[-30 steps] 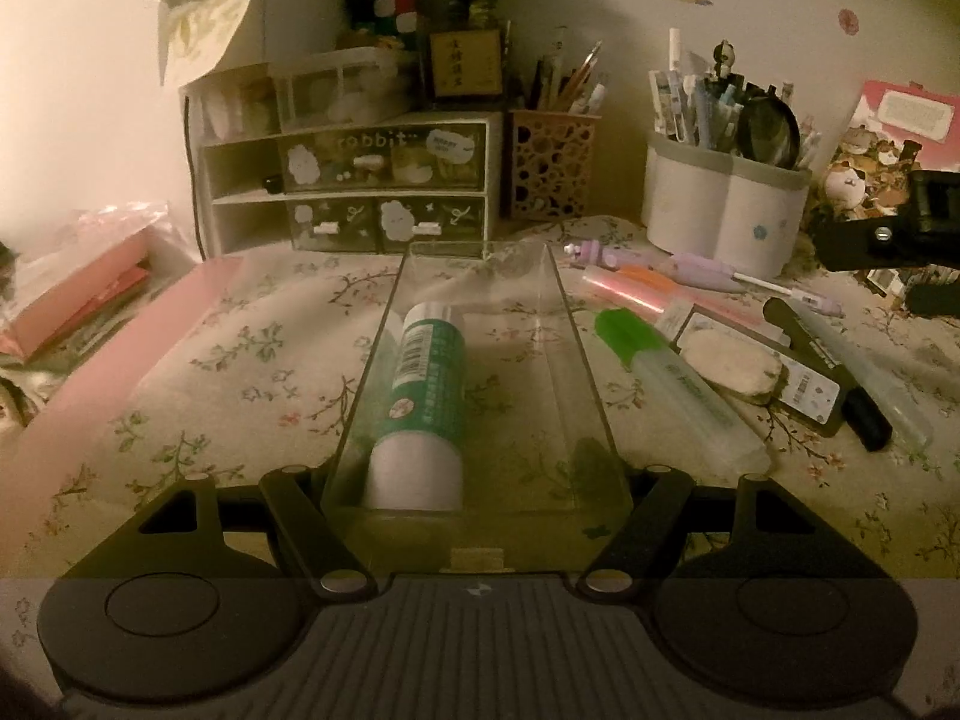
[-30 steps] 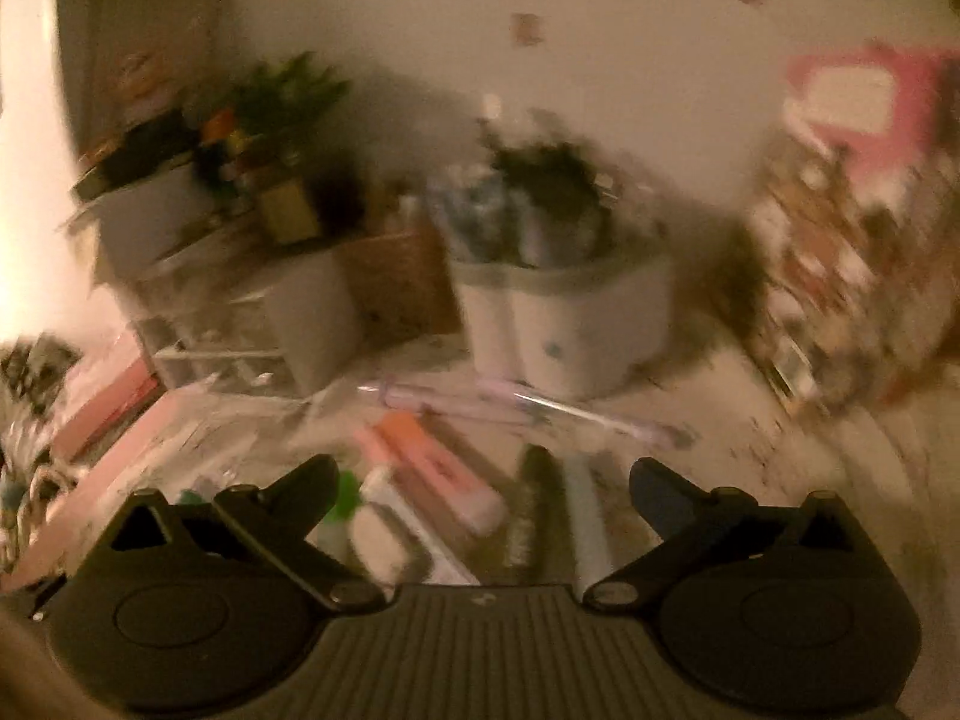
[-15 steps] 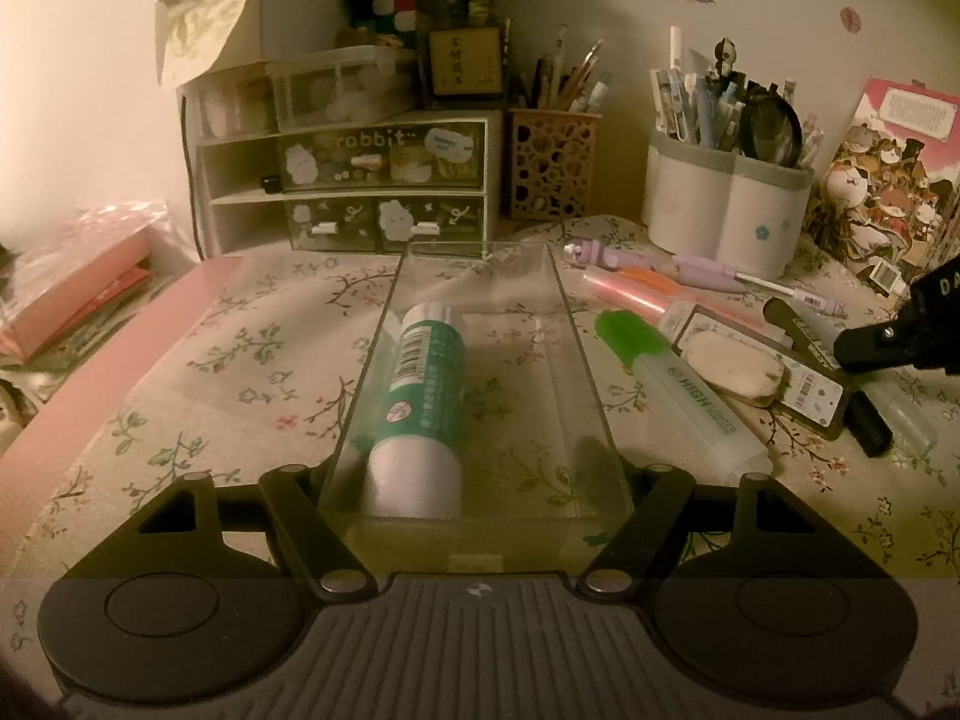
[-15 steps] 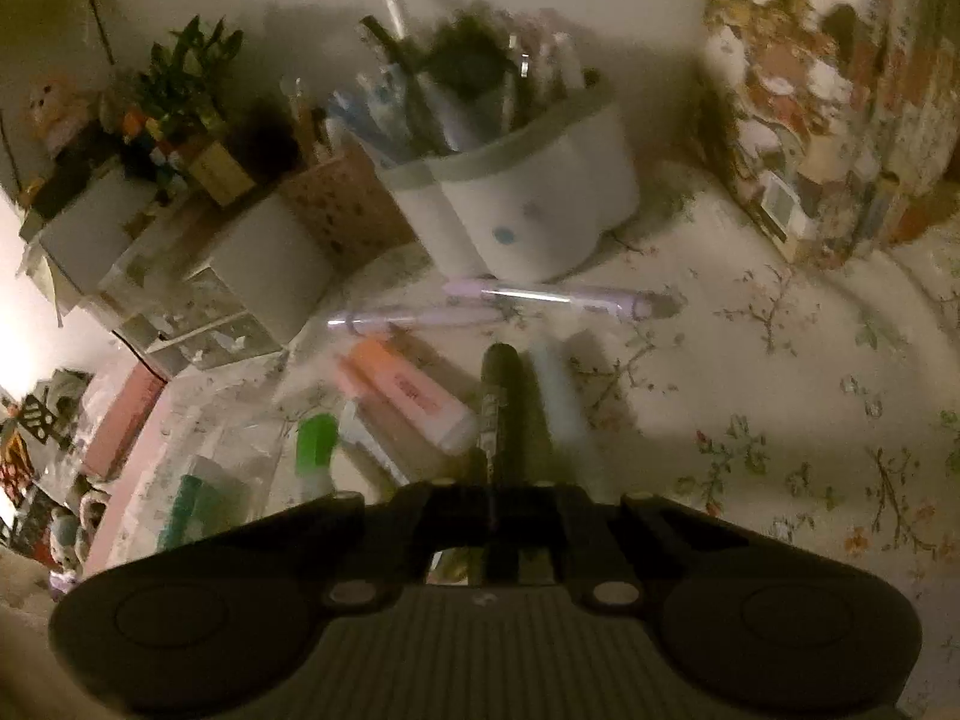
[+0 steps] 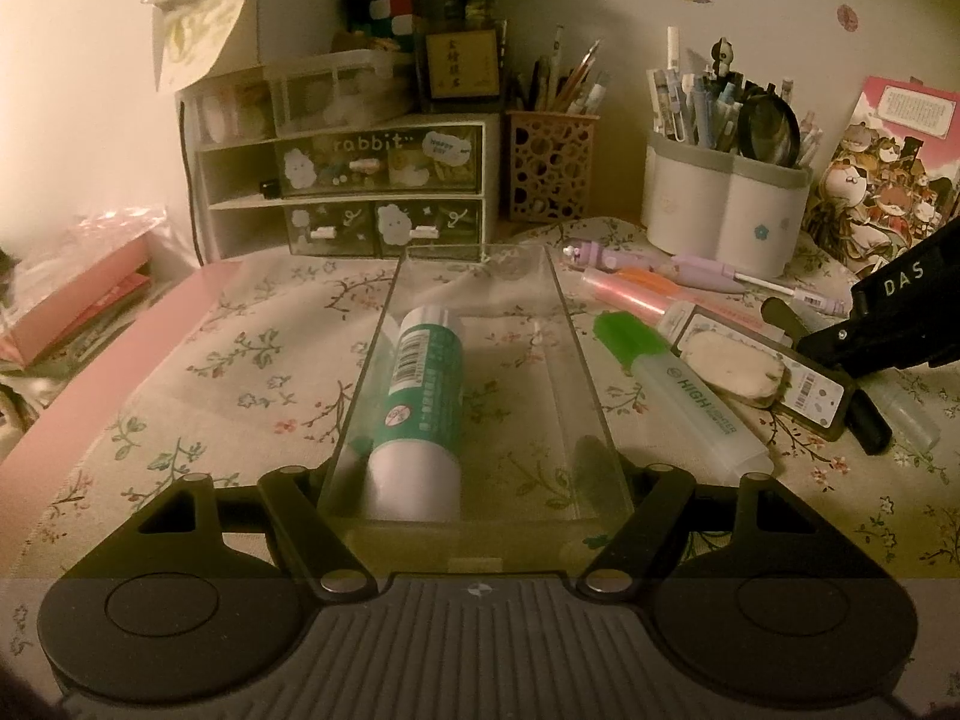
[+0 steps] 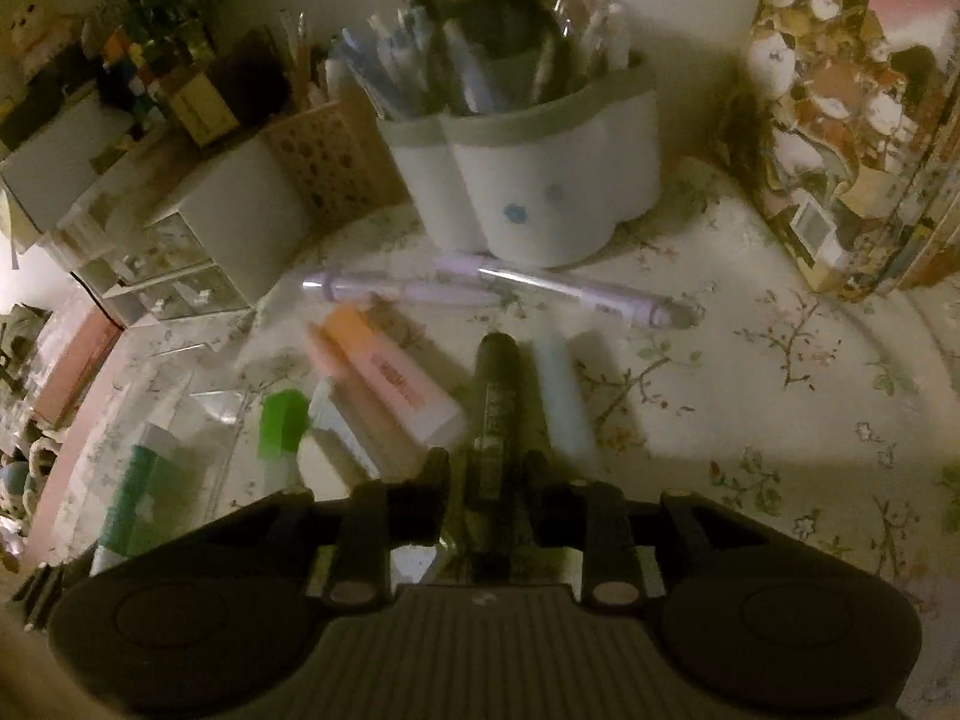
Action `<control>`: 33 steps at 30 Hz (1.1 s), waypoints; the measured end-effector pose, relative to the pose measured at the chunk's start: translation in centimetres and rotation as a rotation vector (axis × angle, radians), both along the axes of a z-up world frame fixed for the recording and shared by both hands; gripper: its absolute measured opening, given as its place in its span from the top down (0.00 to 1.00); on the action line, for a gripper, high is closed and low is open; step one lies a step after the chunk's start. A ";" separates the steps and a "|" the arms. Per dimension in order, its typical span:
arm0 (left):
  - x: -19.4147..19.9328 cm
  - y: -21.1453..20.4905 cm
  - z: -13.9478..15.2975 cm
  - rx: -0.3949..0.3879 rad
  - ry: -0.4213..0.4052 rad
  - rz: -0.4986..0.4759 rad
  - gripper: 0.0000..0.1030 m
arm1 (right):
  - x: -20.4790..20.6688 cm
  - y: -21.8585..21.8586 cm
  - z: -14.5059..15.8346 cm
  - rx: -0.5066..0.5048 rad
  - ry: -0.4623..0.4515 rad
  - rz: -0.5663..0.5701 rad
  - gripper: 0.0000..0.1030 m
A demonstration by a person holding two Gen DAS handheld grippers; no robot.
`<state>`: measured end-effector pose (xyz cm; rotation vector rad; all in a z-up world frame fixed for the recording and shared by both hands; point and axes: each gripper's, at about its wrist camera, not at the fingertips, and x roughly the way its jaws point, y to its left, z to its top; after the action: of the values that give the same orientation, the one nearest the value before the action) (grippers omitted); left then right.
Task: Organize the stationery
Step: 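Grasp the black marker with the right tool and lift it, then carry the black marker to the tray and release it beside the glue stick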
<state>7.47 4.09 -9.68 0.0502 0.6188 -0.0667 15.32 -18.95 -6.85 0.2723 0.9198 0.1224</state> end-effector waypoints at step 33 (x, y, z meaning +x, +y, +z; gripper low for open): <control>0.1 0.0 -0.1 0.002 -0.007 -0.010 0.29 | -0.4 2.7 3.9 0.405 0.055 0.031 0.84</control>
<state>7.54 4.10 -9.76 0.0552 0.6117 -0.0760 14.89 -16.28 -2.99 0.6388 0.9503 0.3327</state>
